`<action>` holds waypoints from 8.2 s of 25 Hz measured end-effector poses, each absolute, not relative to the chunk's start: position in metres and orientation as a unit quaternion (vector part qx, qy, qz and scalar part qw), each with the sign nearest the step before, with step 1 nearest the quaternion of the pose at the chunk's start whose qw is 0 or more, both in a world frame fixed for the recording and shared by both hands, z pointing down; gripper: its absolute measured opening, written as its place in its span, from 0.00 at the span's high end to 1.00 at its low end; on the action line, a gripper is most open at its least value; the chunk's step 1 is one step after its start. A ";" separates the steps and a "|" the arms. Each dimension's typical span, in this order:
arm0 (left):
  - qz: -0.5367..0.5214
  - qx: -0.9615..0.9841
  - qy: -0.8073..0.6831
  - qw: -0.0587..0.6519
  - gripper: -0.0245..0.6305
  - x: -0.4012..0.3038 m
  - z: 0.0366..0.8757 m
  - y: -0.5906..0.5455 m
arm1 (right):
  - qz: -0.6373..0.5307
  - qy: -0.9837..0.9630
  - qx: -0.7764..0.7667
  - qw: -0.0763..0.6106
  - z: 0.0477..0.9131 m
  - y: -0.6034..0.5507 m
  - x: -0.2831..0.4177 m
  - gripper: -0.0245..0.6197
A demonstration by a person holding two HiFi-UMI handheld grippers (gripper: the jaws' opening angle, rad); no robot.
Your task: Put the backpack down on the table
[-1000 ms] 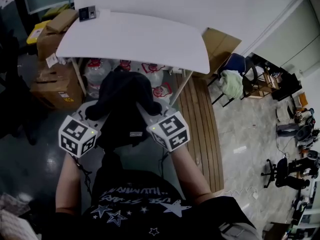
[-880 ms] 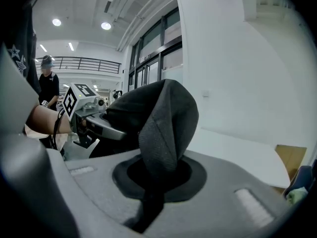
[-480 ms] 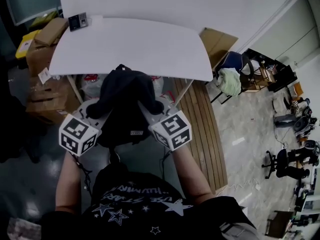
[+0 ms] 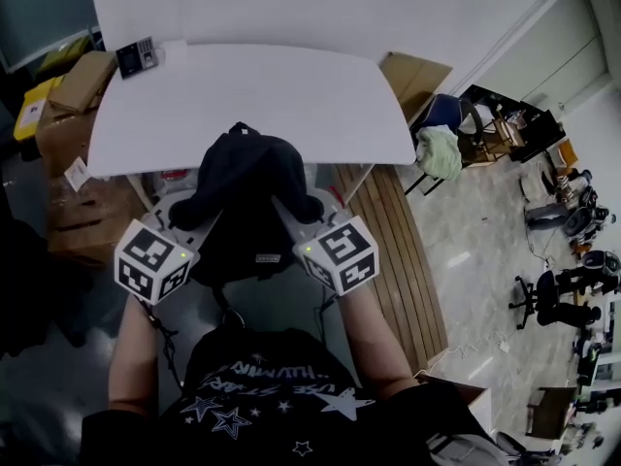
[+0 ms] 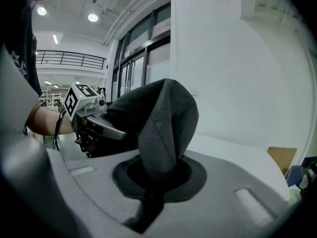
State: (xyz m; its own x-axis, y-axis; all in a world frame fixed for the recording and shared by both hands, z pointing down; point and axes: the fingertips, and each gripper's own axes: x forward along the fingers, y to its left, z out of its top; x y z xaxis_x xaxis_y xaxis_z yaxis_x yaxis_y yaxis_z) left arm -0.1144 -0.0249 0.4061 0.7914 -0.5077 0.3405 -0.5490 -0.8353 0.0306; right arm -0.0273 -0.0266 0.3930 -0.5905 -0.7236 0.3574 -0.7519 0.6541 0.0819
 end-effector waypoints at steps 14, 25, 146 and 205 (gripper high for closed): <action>0.161 0.944 -0.276 0.082 0.87 -0.101 0.406 -0.069 | 0.029 -0.897 0.389 0.210 0.394 -0.073 -0.012 0.93; 0.171 0.922 -0.342 0.063 0.87 -0.061 0.384 -0.142 | 0.006 -0.929 0.332 0.164 0.372 -0.157 0.027 0.93; 0.093 0.866 -0.491 0.002 0.36 -0.189 0.384 -0.360 | -0.019 -0.945 0.316 0.086 0.363 -0.368 -0.049 0.50; 0.068 0.881 -0.460 0.090 0.95 -0.113 0.427 -0.071 | 0.046 -0.935 0.318 0.147 0.410 -0.096 -0.011 0.96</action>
State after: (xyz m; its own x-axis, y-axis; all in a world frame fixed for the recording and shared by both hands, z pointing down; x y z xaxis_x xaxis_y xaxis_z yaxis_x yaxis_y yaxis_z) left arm -0.1133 -0.0712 0.4271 0.5669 -0.7987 0.2015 -0.8230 -0.5600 0.0957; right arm -0.0114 -0.0956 0.4102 -0.7542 -0.5822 0.3037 -0.6091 0.7931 0.0080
